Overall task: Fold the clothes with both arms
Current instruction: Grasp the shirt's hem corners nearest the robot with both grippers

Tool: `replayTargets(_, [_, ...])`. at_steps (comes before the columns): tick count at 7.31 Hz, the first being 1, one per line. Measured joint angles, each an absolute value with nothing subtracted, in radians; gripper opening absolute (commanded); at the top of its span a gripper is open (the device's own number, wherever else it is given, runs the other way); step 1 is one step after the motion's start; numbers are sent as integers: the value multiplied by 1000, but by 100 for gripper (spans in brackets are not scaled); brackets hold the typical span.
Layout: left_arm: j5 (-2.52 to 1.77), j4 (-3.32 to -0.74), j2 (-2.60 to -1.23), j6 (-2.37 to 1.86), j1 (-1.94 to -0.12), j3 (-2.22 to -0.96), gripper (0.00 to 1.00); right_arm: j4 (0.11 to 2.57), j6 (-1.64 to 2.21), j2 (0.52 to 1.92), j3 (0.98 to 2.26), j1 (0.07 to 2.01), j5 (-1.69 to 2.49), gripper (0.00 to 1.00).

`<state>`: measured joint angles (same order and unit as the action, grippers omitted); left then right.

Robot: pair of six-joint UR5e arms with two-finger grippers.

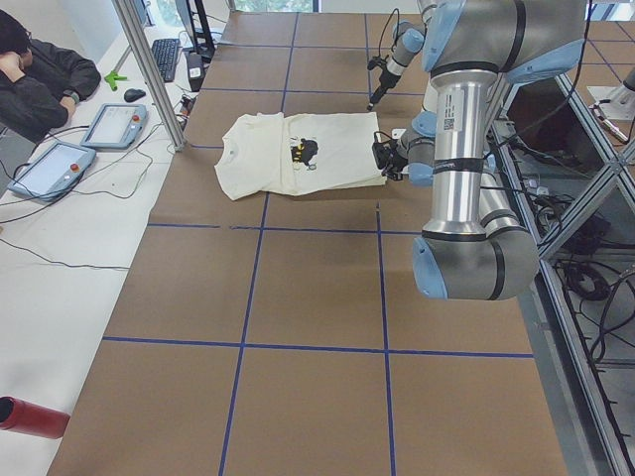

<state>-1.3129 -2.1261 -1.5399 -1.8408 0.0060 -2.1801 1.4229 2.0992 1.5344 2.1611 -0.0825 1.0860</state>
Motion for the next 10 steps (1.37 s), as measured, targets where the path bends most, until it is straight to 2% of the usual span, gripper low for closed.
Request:
replayTargets(4, [-1313,-2126,-1543,-1841,5,-2190,0,1423,2111,1529,2123,-109,1071,55])
replayTargets(7, [-1313,-2127,-1542,-1842,6,-2192,0,1424,2110,1527,2111,-112,1072,46])
replayTargets(8, [-1313,-2127,-1542,-1842,6,-2192,0,1424,2110,1526,2108,-112,1071,26])
replayTargets(9, [-1313,-2128,-1542,-1842,6,-2191,0,1424,2111,1525,2106,-112,1071,0])
replayTargets(10, [-1313,-2128,-1542,-1842,6,-2192,0,1424,2112,1524,2106,-112,1070,0])
